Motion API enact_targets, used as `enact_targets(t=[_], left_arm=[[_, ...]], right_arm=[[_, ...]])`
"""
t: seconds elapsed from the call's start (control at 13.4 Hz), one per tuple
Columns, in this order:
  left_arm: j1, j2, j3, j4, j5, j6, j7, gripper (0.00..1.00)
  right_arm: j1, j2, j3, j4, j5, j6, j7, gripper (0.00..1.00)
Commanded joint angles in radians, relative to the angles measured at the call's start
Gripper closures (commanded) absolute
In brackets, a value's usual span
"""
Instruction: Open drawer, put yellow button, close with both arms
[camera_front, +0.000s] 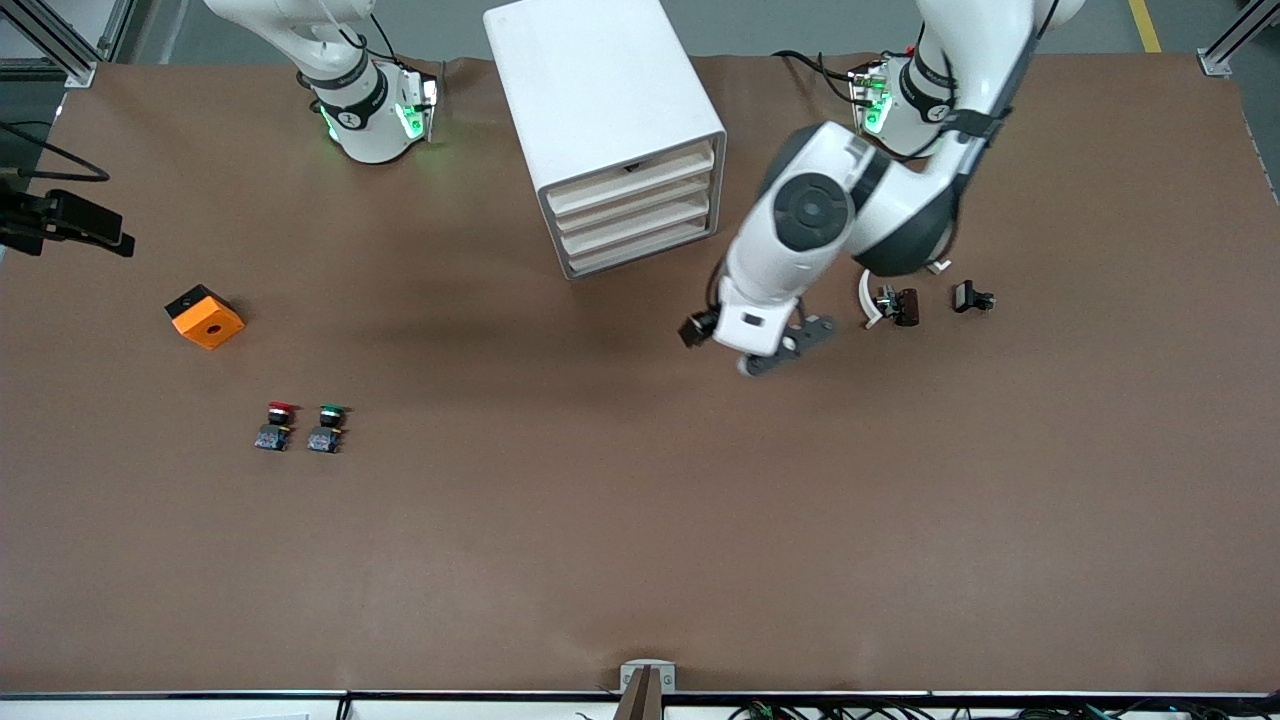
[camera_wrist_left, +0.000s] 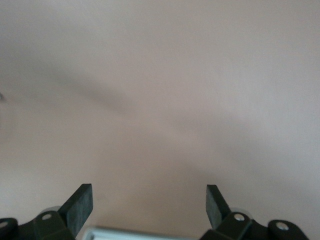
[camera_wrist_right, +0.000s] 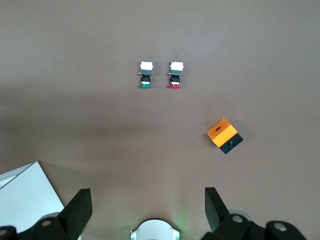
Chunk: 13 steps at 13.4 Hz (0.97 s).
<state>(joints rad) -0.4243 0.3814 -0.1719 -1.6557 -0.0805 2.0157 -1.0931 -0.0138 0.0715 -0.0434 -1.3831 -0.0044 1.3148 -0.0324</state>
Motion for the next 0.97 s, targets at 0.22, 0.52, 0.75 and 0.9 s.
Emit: enact_targets(t=[0.22, 0.52, 0.75, 0.9], left_arm=[[0.246, -0.064, -0.009, 0.091, 0.097, -0.121, 0.211, 0.0], [0.373, -0.156, -0.009, 0.144, 0.097, -0.269, 0.453, 0.0], [0.416, -0.234, -0.006, 0.171, 0.099, -0.403, 0.631, 0.0], [0.423, -0.318, -0.004, 0.143, 0.097, -0.439, 0.746, 0.0]], right_arm=[[-0.021, -0.088, 0.023, -0.06, 0.003, 0.029, 0.003, 0.0], [-0.023, -0.139, 0.022, -0.127, 0.004, 0.056, 0.005, 0.0], [-0.028, -0.268, 0.019, -0.315, 0.006, 0.162, 0.005, 0.0], [-0.037, -0.268, 0.019, -0.313, 0.007, 0.162, 0.005, 0.0]])
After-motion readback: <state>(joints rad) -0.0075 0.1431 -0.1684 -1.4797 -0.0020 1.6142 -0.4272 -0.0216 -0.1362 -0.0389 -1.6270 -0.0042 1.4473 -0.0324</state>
